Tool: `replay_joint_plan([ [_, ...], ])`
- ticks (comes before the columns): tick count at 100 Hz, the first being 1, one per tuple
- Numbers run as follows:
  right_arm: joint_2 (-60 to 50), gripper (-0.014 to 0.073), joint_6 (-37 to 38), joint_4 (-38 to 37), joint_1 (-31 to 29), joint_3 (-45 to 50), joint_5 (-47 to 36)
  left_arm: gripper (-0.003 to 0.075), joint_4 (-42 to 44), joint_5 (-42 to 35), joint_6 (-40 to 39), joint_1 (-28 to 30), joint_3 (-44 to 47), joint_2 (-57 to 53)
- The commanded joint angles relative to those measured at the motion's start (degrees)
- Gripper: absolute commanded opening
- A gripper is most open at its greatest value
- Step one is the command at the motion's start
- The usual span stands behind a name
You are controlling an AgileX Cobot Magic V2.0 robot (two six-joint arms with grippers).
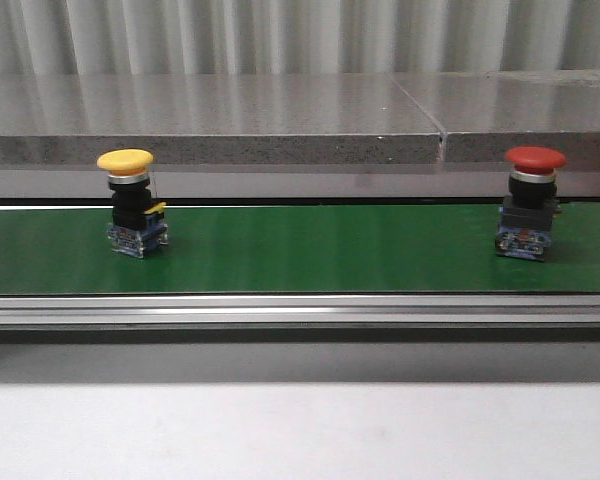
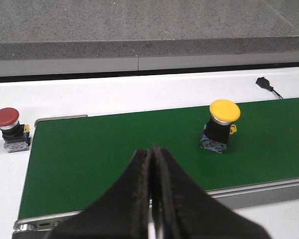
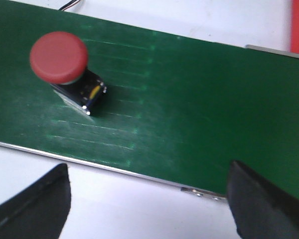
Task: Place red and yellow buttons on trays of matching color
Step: 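Grasp the red button at the belt's end with the right gripper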
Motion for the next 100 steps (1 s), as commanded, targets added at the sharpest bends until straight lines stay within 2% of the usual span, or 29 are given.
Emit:
replay_joint_plan([
  [1, 3.61, 0.0625, -0.32, 0.16, 1.38, -3.95, -2.49, -0.002, -1.34, -3.68, 0.13, -0.5, -1.54, 0.14],
  [48, 22.11, 0.0623, -0.37, 0.16, 2.69, -14.93, -1.9, -0.002, -1.34, -3.68, 0.13, -0.5, -1.54, 0.14],
  [55, 23.8, 0.0601, -0.37, 0.16, 2.69, -16.26, -2.06, -0.002, -1.34, -3.68, 0.13, -0.5, -1.54, 0.14],
  [64, 25.35, 0.0498, -0.37, 0.16, 2.69, -17.79, -1.61, -0.002, -1.34, -3.68, 0.13, -0.5, -1.54, 0.14],
  [73, 25.85, 0.0302, -0.31, 0.16, 2.41, -18.92, 0.43, -0.002, -1.34, -3.68, 0.13, -0.5, -1.54, 0.14],
  [81, 25.85, 0.0178, -0.26, 0.16, 1.45, -20.15, 3.25, -0.002, -1.34, -3.68, 0.13, -0.5, -1.54, 0.14],
  [88, 25.85, 0.0134, 0.3, 0.16, -0.18, -21.97, 6.26, -0.002, -1.34, -3.68, 0.13, -0.5, -1.54, 0.14],
  [100, 25.85, 0.0131, 0.29, 0.16, -4.11, -26.24, 10.62, -0.002, -1.34, -3.68, 0.13, -0.5, -1.54, 0.14],
])
